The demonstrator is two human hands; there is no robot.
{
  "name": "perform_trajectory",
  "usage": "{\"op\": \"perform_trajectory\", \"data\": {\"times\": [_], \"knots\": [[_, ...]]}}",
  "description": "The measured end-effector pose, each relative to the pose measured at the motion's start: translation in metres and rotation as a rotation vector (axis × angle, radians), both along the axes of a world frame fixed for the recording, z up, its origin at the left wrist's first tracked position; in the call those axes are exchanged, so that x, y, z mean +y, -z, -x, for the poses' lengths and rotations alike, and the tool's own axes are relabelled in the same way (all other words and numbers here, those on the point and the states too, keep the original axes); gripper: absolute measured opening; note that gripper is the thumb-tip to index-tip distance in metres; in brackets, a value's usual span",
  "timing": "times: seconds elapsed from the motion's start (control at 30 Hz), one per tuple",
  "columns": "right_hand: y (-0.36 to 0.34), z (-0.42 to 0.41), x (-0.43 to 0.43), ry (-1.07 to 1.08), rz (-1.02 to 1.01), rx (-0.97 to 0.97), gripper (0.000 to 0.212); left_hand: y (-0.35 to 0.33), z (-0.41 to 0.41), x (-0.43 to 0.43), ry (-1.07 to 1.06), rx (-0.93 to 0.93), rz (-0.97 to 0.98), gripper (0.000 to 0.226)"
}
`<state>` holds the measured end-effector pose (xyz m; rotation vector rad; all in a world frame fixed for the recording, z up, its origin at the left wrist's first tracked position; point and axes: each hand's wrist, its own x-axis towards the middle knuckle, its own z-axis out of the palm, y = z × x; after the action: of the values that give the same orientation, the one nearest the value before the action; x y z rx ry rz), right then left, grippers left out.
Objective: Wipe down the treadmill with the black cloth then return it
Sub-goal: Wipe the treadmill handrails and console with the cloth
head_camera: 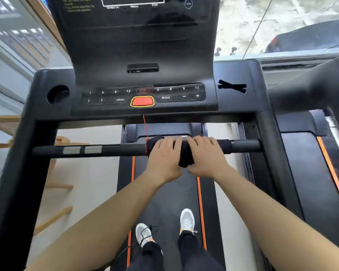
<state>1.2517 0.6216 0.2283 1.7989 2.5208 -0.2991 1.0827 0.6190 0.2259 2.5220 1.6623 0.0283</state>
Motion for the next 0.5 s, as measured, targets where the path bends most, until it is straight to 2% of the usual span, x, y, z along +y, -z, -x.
{"op": "perform_trajectory", "data": {"times": [0.07, 0.13, 0.2, 0.3, 0.33, 0.4, 0.43, 0.5], "knots": [[0.010, 0.002, 0.006, -0.015, -0.021, -0.075, 0.050, 0.011, 0.000, 0.007, -0.044, 0.089, -0.056, 0.035], [0.008, 0.011, 0.026, -0.008, 0.037, -0.113, 0.035, 0.006, -0.004, 0.027, -0.078, 0.182, 0.036, 0.015], [0.000, 0.020, 0.051, -0.060, 0.263, -0.104, 0.027, -0.001, -0.004, 0.053, -0.040, 0.230, 0.309, 0.013], [-0.011, 0.028, 0.080, -0.125, 0.708, -0.033, 0.024, -0.016, -0.001, 0.094, -0.006, 0.192, 0.904, 0.026], [-0.012, 0.028, 0.085, -0.124, 0.768, -0.012, 0.025, -0.019, -0.001, 0.100, -0.004, 0.201, 0.996, 0.026], [-0.011, 0.027, 0.082, -0.118, 0.709, -0.039, 0.022, -0.016, -0.001, 0.096, 0.008, 0.225, 0.907, 0.025], [-0.007, 0.027, 0.074, -0.121, 0.590, -0.078, 0.021, -0.012, 0.000, 0.086, 0.004, 0.227, 0.763, 0.024], [0.011, 0.028, 0.051, -0.098, 0.212, -0.103, 0.016, 0.005, 0.004, 0.057, -0.001, 0.217, 0.340, 0.020]]}}
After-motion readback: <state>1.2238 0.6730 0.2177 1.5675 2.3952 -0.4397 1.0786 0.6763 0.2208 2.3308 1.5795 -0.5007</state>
